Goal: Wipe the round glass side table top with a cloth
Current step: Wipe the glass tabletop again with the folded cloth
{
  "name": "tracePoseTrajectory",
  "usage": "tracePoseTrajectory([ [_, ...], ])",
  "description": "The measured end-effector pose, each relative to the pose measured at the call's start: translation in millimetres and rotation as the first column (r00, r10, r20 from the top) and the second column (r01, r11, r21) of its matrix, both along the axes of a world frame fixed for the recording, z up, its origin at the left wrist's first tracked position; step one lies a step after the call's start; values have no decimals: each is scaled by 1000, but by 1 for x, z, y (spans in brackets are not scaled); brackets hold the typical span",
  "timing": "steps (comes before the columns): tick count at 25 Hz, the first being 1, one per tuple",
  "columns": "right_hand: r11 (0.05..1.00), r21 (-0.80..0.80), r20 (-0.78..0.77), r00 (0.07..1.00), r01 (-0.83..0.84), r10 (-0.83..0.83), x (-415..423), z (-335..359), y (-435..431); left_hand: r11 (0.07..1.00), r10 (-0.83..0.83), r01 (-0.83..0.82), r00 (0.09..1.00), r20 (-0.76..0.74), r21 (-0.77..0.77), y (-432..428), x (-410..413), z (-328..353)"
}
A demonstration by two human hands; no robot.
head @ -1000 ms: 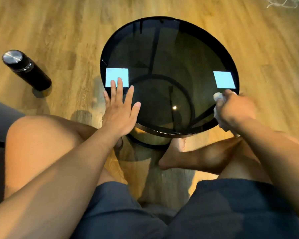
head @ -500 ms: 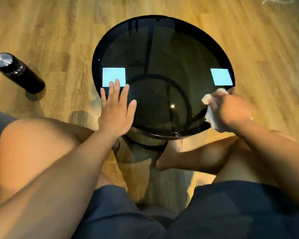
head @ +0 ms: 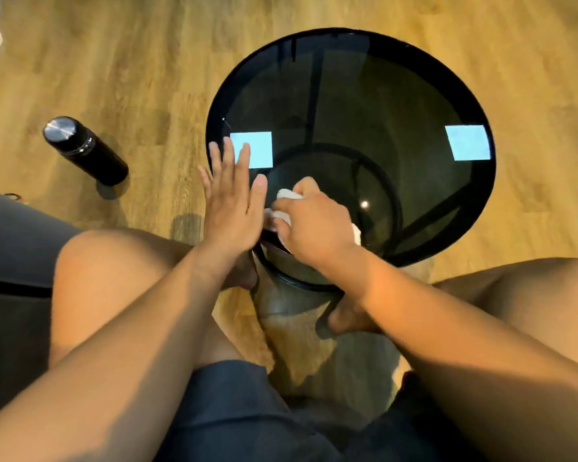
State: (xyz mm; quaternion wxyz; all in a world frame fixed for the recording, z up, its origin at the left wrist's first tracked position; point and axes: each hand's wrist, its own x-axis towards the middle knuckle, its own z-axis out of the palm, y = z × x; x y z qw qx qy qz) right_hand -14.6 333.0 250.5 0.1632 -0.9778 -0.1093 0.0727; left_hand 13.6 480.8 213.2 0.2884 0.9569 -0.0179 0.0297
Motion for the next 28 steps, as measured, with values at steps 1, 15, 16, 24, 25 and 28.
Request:
tracePoseTrajectory([
  [1, 999, -27, 35, 999, 40, -39, 2, -1, -34, 995, -45, 45, 999, -1, 92, -4, 0, -2],
  [15, 977, -99, -6, 982, 188, -190, 33, 5, 25, 949, 57, -52, 998, 6, -312, -6, 3, -11],
  [16, 995, -44, -64, 994, 91, -93, 31, 6, 43, 935, 107, -103, 994, -6, -339, -1, 6, -9],
  [24, 896, -167, 87, 911, 412, -403, 49, 2, -175, 964, -12, 13, 1000, -5, 267, -23, 13, -16],
  [25, 837, -224, 79, 865, 500, -496, 54, 9, -206, 952, 4, 1, 1000, -16, 306, -24, 14, -19],
  [28, 726, -197, 64, 747, 659, -662, 69, 13, -239, 957, -4, 1, 1000, 12, 291, -22, 14, -19],
])
